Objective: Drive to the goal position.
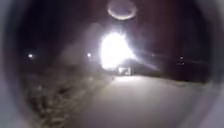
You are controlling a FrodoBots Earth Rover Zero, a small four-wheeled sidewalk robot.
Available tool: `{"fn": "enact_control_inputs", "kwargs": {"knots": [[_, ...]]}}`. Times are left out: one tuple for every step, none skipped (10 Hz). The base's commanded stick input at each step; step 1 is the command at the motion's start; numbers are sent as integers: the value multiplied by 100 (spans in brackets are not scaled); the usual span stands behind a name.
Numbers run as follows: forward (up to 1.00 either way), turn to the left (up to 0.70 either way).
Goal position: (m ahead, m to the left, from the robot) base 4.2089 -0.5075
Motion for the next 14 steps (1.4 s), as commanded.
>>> {"fn": "enact_control_inputs", "kwargs": {"knots": [[85,0],[85,0],[85,0],[85,0],[85,0],[85,0],[85,0],[85,0],[85,0],[85,0],[85,0],[85,-12],[85,-34],[85,-34]]}}
